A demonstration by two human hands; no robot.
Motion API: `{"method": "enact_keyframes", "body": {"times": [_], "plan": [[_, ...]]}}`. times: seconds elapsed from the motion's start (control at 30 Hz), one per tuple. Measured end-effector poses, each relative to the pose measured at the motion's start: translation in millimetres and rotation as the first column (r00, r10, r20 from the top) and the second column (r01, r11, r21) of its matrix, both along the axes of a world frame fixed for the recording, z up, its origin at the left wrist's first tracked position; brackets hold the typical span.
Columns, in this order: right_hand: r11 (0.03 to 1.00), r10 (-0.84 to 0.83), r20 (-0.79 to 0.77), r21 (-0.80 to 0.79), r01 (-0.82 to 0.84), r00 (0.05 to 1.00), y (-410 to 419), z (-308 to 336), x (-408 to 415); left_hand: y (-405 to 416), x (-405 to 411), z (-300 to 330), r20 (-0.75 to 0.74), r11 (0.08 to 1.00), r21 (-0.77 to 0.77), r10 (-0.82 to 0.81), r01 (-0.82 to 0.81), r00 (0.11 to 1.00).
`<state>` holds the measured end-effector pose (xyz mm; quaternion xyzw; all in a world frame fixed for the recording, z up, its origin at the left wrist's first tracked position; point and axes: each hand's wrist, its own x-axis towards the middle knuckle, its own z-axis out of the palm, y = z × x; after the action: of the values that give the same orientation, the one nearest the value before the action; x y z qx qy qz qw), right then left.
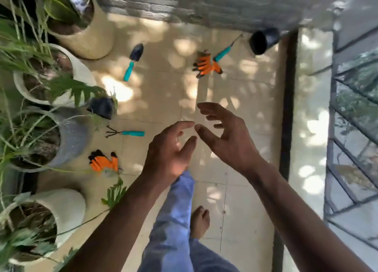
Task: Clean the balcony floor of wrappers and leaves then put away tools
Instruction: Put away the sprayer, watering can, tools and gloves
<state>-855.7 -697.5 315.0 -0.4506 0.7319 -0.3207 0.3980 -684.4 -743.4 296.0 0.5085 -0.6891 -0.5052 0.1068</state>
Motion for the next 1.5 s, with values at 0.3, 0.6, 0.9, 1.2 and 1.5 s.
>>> {"method": "enact_keyframes", "body": {"times": [0.3,0.6,0.9,1.2,1.5], "plan": [[0.997,0.034,-0.009,0.074,-0.033,0.999,-147.4,-34.4,-77.1,-153.9,-46.8,-20.7,0.144,0.992,-0.002,0.127,-0.128,0.981],[0.956,0.211,-0.188,0.244,-0.162,0.959,-248.0,-183.9,-181.2,-223.6,-121.5,-137.2,0.185,0.975,0.139,0.144,-0.171,0.972],[0.619,0.664,-0.152,0.661,-0.425,0.732,-317.9,-323.8,-249.1,-241.9,-185.1,-259.4,0.303,0.931,0.282,0.142,-0.231,0.942],[0.701,0.252,-0.229,0.713,-0.014,0.94,-351.6,-361.7,-272.3,-255.3,-216.0,-309.2,0.32,0.887,0.339,0.206,-0.315,0.925],[0.519,-0.588,-0.133,0.694,0.499,0.798,-387.7,-508.8,-318.2,-296.1,-236.9,-376.2,0.185,0.85,0.389,0.305,-0.355,0.934]]}}
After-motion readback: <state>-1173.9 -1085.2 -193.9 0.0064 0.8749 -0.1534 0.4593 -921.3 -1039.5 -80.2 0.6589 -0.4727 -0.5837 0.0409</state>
